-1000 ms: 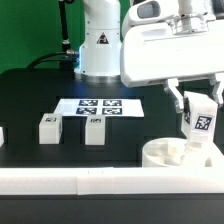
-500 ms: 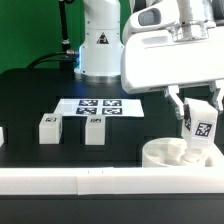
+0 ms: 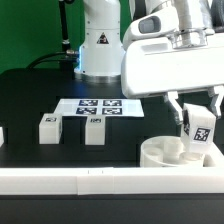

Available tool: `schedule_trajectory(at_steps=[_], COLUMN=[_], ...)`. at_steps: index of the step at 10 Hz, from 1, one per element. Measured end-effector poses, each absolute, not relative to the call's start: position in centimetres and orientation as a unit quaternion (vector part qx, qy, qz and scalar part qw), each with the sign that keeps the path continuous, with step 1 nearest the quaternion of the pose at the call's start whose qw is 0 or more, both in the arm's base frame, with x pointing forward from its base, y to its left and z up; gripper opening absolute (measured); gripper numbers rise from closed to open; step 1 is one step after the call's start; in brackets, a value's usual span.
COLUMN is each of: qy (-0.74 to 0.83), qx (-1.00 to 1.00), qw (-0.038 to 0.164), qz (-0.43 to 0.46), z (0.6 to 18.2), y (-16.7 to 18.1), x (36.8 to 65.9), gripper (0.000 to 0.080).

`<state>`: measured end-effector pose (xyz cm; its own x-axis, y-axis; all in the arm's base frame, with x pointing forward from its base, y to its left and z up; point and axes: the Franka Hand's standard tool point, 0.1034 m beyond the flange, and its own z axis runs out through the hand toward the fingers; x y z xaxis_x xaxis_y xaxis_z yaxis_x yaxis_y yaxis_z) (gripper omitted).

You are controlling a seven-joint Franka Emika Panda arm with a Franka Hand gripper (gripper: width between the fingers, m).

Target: Assemble stool

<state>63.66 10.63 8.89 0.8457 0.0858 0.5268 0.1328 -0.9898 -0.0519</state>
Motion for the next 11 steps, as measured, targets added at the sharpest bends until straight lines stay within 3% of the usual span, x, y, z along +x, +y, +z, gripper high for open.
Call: schedule_trajectory(at_steps=[4, 5, 6, 7, 8, 11], qy=[-0.051, -0.05, -0.051, -0.051, -0.051, -0.057], qx=[-0.957, -0.957, -0.957, -0.957, -0.957, -0.958], qw=[0.043, 0.043, 0.043, 0.043, 0.043, 0.04], qz=[-0.281, -0.281, -0.281, -0.281, -0.281, -0.279], z=[8.91, 8.91, 8.91, 8.91, 8.91, 9.66], y=[9.99, 9.98, 9.98, 9.98, 9.97, 9.83], x=[63.78, 63.78, 63.78, 63.78, 63.78, 64.02], gripper=[0.0327, 0.0405, 0.058, 0.058, 0.0635, 0.0649])
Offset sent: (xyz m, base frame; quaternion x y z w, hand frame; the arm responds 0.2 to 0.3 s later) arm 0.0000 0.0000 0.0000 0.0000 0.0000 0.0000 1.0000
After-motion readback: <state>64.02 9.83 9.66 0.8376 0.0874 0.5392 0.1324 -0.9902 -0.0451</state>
